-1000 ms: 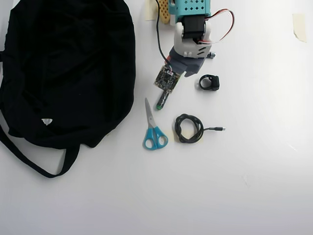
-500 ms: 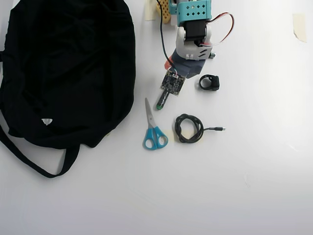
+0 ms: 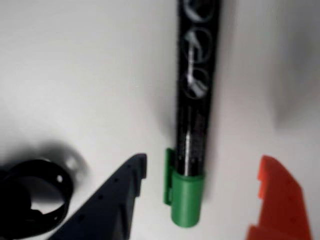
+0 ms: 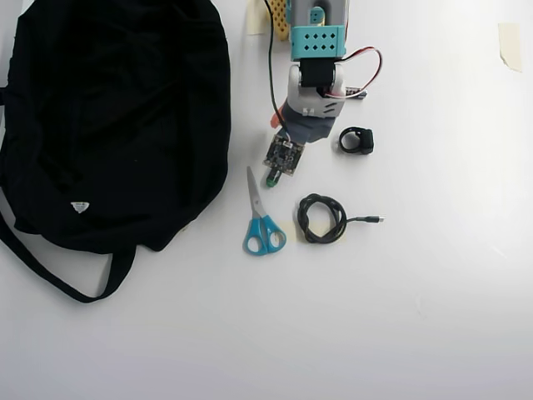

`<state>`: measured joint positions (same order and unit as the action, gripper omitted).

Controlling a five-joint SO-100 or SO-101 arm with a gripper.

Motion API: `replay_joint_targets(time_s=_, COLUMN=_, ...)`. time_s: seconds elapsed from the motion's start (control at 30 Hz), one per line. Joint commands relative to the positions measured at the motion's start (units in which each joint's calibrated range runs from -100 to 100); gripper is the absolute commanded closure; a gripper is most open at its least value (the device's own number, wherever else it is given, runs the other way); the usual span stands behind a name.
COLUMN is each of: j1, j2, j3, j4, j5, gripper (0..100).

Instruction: Put the green marker into the black bag

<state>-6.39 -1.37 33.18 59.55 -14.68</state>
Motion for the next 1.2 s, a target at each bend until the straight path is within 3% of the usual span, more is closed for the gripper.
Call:
replay_joint_targets(time_s=0.0, j1=0.6, j2=0.0, j3=-1.1, j4=-1.6, j5=0.3, gripper=71)
replay_joint_targets(time_s=1.17, j1=1.8, j2=9.1, j3=-4.0, j4=-8.0, j5=0.6, gripper=71)
